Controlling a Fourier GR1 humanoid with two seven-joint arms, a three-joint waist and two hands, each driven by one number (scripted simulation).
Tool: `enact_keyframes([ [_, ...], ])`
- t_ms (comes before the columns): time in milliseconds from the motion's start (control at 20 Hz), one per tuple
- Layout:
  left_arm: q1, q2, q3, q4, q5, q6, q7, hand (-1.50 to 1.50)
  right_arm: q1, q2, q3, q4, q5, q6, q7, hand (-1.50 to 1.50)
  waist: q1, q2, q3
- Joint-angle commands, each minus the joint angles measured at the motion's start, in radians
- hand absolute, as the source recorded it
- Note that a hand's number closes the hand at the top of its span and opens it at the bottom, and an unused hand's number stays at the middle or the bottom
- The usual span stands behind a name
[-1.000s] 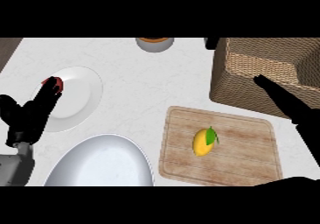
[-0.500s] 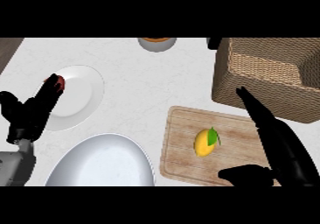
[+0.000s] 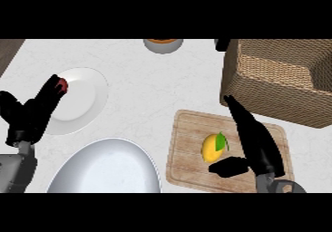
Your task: Pick the lemon from the cutting board and place it in the basket
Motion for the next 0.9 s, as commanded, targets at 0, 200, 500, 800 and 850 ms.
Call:
enact_keyframes([
  [0,-0.056,-0.047,0.002,0.088,-0.041,0.014,-0.034,0.00,-0.042,0.002,-0.037,0.093,-0.011,0.051,-0.017,-1.50,-0.004,0.001,0.000],
  [200,0.022,-0.028,0.038,-0.019,-0.031,-0.042,0.015,0.00,0.054,-0.001,-0.031,0.047,0.013,0.054,-0.064,-1.50,-0.002,-0.001,0.000],
  [500,-0.029,-0.020,0.089,-0.022,-0.040,-0.066,0.052,0.00,0.062,0.002,-0.064,0.036,0.021,0.071,-0.116,-1.50,-0.003,-0.001,0.000],
  [800,0.021,-0.076,0.079,-0.079,-0.064,-0.049,0.059,0.00,0.082,0.053,-0.035,0.037,0.018,0.072,-0.155,-1.50,-0.001,-0.001,0.000],
  [850,-0.014,-0.059,0.081,-0.051,-0.086,-0.049,0.057,0.00,0.058,0.049,-0.068,0.147,0.010,0.033,-0.238,-1.50,-0.001,0.000,0.000],
])
